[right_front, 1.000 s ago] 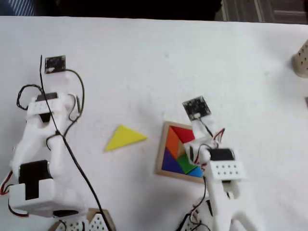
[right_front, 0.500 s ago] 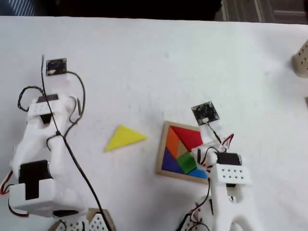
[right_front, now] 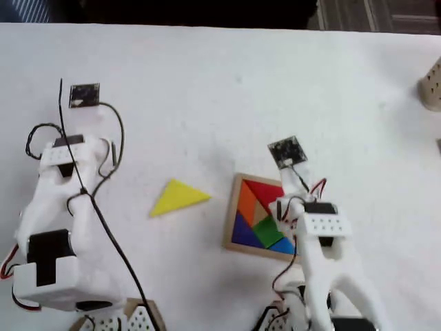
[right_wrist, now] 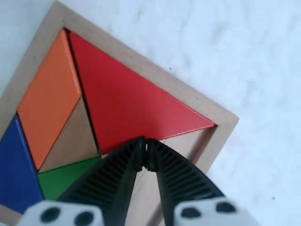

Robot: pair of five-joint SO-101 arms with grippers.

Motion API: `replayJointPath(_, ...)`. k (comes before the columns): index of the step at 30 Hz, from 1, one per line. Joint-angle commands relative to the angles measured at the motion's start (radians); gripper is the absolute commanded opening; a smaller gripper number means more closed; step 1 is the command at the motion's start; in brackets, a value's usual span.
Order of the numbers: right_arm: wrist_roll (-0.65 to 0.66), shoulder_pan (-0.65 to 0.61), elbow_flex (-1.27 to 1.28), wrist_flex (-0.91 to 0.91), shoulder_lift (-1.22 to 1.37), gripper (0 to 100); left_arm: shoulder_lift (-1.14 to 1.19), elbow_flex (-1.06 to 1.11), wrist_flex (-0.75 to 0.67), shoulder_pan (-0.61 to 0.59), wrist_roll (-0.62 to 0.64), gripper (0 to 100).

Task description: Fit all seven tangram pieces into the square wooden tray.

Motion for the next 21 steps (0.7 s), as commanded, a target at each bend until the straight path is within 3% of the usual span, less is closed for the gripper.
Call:
replayJointPath(1, 0.003, -0.013, -0.124, -0.022, 0.107, 1.7, -0.054, -0.006, -0.020, 0.030, -0.009, 2)
replayJointPath(8, 0.002, -0.004, -0.163, 0.056, 0.094, 1.7, -0.056, -0.006, -0.020, 0.031, -0.009, 2)
replayJointPath(13, -0.031, -0.012, -0.074, 0.004, -0.021, 1.7, -0.059, -0.011, -0.012, 0.042, -0.008, 4)
replayJointPath(19, -0.032, -0.004, -0.046, -0.030, -0.044, 1.7, -0.061, -0.015, 0.114, 0.156, -0.014, 24)
replayJointPath(21, -0.031, -0.002, -0.046, -0.027, -0.044, 1.7, -0.062, -0.018, 0.143, 0.228, -0.083, 27)
